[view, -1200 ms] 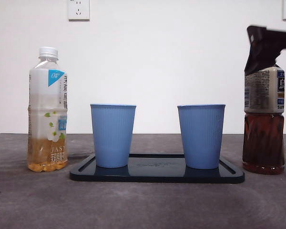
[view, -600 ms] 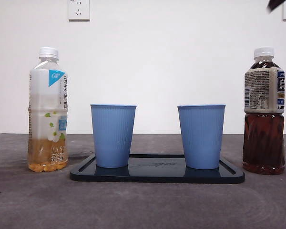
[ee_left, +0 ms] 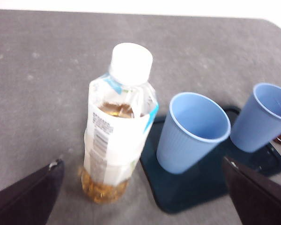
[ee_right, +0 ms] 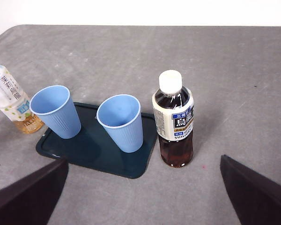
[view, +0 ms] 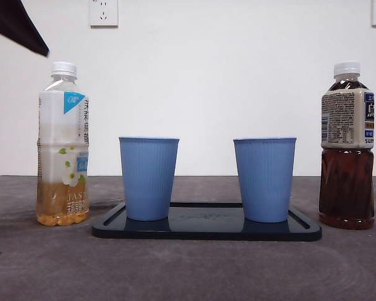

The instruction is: Pour the drink into the cup

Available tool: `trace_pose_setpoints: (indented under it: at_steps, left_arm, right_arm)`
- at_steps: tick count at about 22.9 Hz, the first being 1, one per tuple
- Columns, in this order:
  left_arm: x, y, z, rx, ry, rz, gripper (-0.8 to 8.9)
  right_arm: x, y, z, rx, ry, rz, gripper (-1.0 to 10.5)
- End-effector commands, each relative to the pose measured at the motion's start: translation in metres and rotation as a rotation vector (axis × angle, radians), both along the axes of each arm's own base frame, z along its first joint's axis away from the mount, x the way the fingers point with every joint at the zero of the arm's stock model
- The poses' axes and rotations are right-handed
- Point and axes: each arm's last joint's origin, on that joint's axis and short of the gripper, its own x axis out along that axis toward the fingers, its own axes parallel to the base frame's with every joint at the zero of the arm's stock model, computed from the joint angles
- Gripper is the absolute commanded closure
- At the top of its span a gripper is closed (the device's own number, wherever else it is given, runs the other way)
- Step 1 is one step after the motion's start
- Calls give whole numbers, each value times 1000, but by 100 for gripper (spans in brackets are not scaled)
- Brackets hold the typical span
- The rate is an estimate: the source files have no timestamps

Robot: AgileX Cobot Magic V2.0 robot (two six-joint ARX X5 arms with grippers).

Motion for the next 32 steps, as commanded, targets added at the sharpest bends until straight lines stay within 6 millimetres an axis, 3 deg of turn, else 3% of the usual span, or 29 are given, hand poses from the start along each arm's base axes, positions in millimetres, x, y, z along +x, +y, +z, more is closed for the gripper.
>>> trace_pose_setpoints:
  at_steps: [1,17,32]
  left_arm:
    - [9,-3,-9,-23,1,14,254]
    - [65,-23,-56,34,1,-4,254]
    - [95,-31,-87,47,-36,-13,274]
  right_arm:
    - [-2,-1,7,25,-19,4,430]
    - [-2,0,7,39,-17,16,430]
    - [-2,0,7,49,-14,12,430]
